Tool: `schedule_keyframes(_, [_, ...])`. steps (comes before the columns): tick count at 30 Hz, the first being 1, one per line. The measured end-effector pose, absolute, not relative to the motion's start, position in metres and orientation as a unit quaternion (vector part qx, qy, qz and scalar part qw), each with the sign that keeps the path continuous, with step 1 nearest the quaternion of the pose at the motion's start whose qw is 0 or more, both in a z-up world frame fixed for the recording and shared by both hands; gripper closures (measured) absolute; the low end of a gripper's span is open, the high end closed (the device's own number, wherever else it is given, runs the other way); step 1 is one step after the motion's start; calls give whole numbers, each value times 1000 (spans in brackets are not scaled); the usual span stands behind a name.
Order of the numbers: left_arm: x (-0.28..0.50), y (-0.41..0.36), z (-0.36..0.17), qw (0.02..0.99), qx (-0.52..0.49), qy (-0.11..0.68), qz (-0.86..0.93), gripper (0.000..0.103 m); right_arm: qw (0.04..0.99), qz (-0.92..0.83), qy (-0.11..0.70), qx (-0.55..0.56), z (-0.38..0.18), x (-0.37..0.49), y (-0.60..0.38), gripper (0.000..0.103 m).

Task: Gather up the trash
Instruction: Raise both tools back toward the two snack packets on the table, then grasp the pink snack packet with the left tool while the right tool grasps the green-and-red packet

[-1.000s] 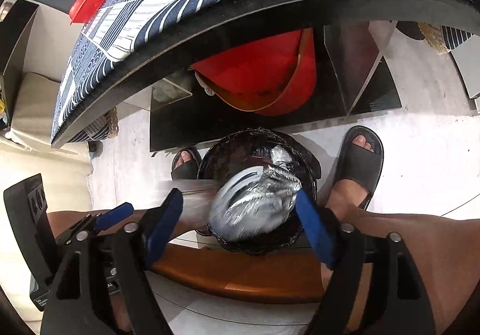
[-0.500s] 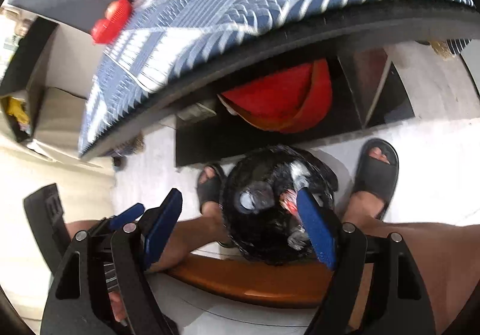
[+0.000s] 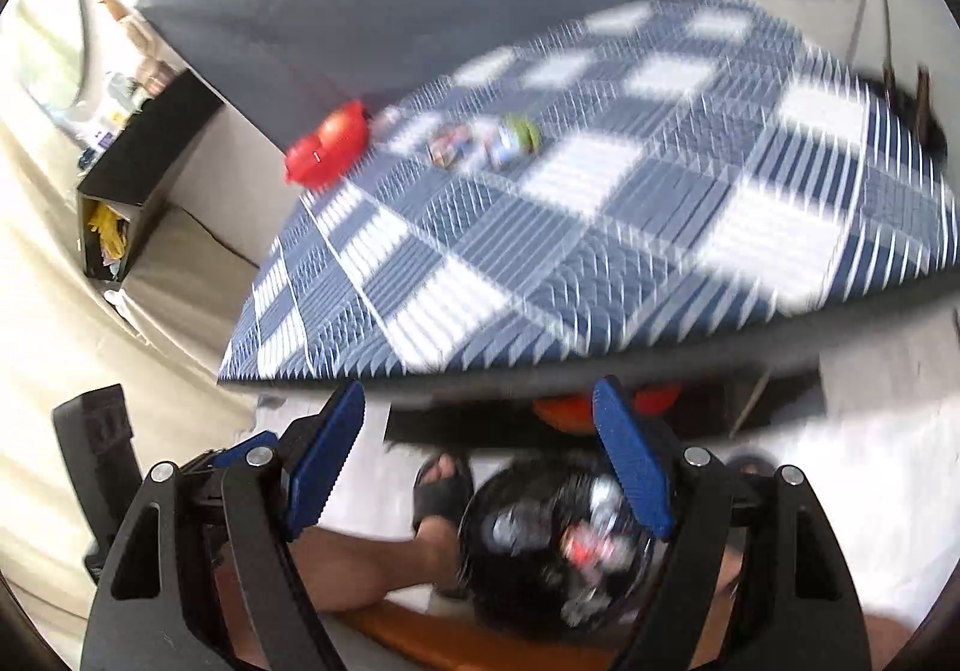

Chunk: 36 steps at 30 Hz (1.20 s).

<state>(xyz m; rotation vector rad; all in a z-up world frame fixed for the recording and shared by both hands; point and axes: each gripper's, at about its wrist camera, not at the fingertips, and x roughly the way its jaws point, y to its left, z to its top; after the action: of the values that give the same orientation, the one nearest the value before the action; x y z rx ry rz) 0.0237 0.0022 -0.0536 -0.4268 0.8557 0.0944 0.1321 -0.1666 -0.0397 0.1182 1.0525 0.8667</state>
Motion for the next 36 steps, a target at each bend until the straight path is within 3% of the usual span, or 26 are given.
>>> schedule_keyframes(14, [70, 27, -35, 901, -193, 389, 27, 25, 812, 401, 423, 32, -23, 195, -138, 20])
schedule_keyframes(23, [111, 44, -33, 909, -175, 378, 11, 25, 819, 404, 406, 23, -24, 229, -116, 9])
schedule_keyframes(26, [127, 52, -33, 910, -175, 376, 2, 14, 823, 405, 398, 14, -24, 242, -108, 8])
schedule_keyframes(36, [183, 82, -41, 910, -163, 382, 0, 14, 811, 403, 425, -7, -53, 296, -81, 8])
